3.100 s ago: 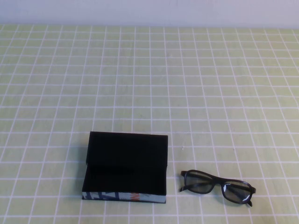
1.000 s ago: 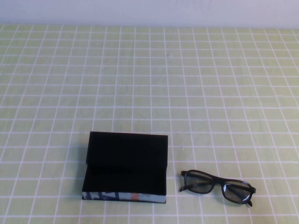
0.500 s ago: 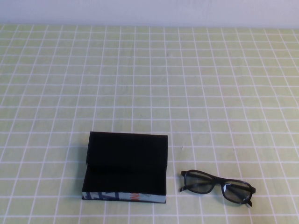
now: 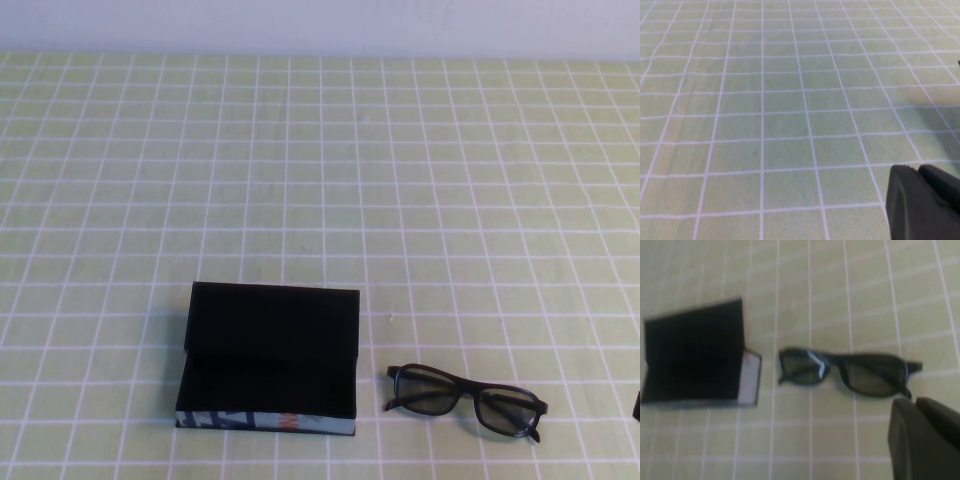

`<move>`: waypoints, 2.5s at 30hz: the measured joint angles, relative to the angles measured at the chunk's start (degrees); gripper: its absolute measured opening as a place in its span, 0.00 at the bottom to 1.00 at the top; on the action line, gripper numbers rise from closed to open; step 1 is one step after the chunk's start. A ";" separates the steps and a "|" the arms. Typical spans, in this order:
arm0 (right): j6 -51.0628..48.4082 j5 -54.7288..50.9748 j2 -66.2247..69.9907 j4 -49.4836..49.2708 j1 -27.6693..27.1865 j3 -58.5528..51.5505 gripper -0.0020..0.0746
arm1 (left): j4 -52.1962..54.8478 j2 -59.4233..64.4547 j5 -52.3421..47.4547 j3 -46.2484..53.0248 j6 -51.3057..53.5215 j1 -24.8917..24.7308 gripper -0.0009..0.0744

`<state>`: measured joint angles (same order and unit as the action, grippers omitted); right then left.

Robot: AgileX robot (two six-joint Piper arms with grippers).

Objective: Return glasses to glasses case
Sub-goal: Pick up the glasses from the table

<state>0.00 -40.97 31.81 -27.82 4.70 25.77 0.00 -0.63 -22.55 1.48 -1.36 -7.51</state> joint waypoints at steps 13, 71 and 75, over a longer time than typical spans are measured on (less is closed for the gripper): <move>-15.16 -15.94 30.36 3.48 4.09 15.51 0.01 | 0.00 0.00 0.00 0.00 0.00 0.00 0.01; -47.16 -24.76 75.99 21.77 24.57 47.60 0.50 | 0.00 0.00 0.00 0.00 0.00 0.00 0.01; -47.16 -24.76 75.99 21.77 24.57 47.60 0.42 | 0.00 0.00 0.00 0.00 0.00 0.00 0.01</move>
<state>-47.16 -65.73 107.80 -6.05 29.28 73.37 0.00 -0.63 -22.55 1.48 -1.36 -7.51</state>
